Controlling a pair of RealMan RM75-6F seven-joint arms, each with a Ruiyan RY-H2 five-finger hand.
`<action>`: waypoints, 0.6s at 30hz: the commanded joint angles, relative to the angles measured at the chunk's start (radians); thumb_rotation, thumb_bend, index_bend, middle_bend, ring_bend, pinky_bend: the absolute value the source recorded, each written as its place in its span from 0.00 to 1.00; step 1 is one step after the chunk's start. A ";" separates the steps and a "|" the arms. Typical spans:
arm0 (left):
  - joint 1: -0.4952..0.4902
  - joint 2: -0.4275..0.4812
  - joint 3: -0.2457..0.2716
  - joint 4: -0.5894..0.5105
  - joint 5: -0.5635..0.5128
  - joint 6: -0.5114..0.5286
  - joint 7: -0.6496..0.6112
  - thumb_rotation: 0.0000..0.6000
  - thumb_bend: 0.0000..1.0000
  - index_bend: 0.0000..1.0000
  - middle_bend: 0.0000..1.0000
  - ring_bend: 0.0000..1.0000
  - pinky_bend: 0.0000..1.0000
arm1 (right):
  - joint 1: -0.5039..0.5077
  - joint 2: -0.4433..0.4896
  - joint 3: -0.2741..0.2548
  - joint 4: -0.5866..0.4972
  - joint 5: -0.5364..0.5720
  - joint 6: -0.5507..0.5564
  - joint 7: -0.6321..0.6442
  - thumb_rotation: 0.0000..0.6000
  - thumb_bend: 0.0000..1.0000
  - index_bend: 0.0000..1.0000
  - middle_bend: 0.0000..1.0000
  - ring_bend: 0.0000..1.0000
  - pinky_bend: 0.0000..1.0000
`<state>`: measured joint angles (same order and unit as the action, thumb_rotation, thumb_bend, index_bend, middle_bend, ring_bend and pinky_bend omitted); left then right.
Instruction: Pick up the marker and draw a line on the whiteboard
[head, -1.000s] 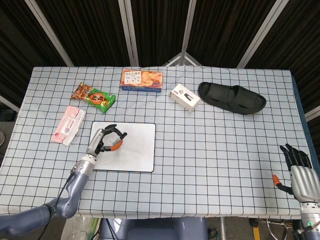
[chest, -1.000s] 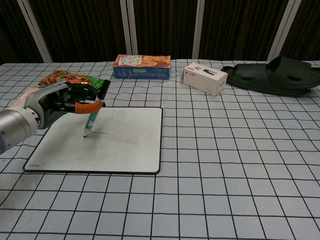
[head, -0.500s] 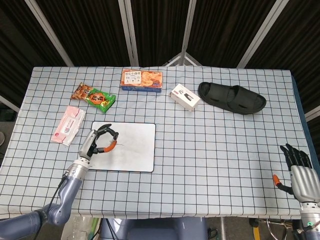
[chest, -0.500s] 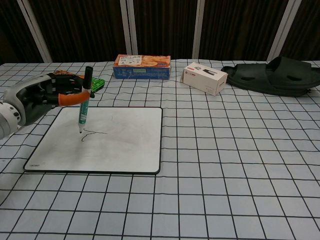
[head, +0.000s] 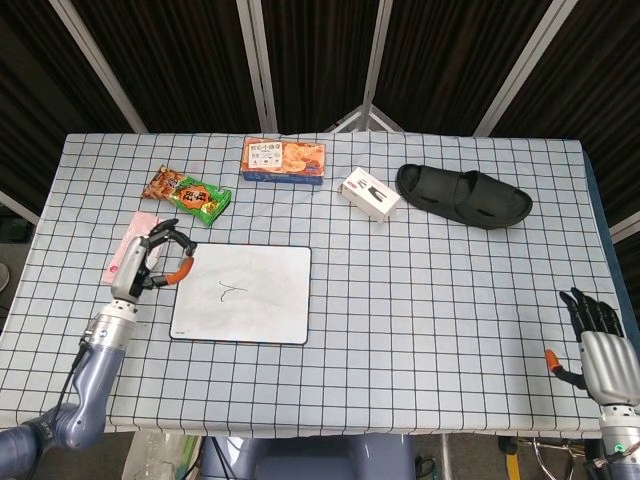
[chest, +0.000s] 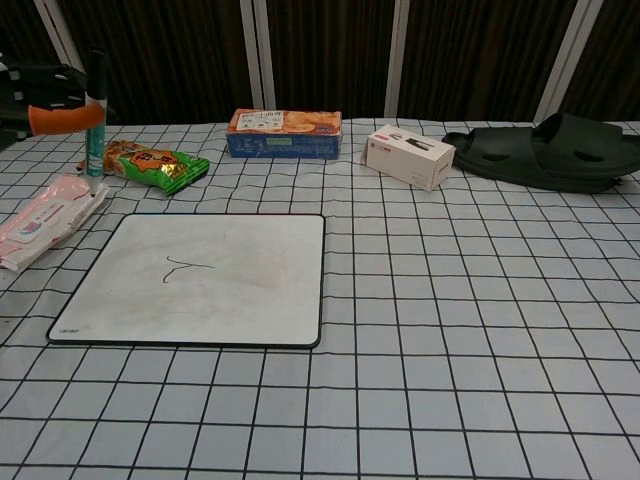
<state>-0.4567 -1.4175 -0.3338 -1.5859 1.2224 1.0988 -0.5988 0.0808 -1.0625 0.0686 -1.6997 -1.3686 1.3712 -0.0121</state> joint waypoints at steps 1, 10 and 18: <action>0.022 0.081 -0.001 -0.053 -0.017 0.017 0.089 1.00 0.51 0.79 0.44 0.13 0.12 | -0.001 0.000 -0.001 -0.002 0.000 0.000 -0.002 1.00 0.34 0.00 0.00 0.00 0.00; 0.066 0.207 0.120 -0.080 -0.033 -0.019 0.347 1.00 0.51 0.79 0.44 0.13 0.12 | 0.000 0.000 -0.001 -0.009 0.008 -0.004 -0.011 1.00 0.34 0.00 0.00 0.00 0.00; 0.038 0.146 0.217 0.018 -0.069 -0.092 0.585 1.00 0.51 0.78 0.42 0.13 0.11 | 0.003 -0.002 0.000 -0.014 0.012 -0.009 -0.020 1.00 0.34 0.00 0.00 0.00 0.00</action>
<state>-0.4079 -1.2414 -0.1587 -1.6115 1.1703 1.0376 -0.0829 0.0834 -1.0648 0.0683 -1.7137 -1.3565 1.3627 -0.0316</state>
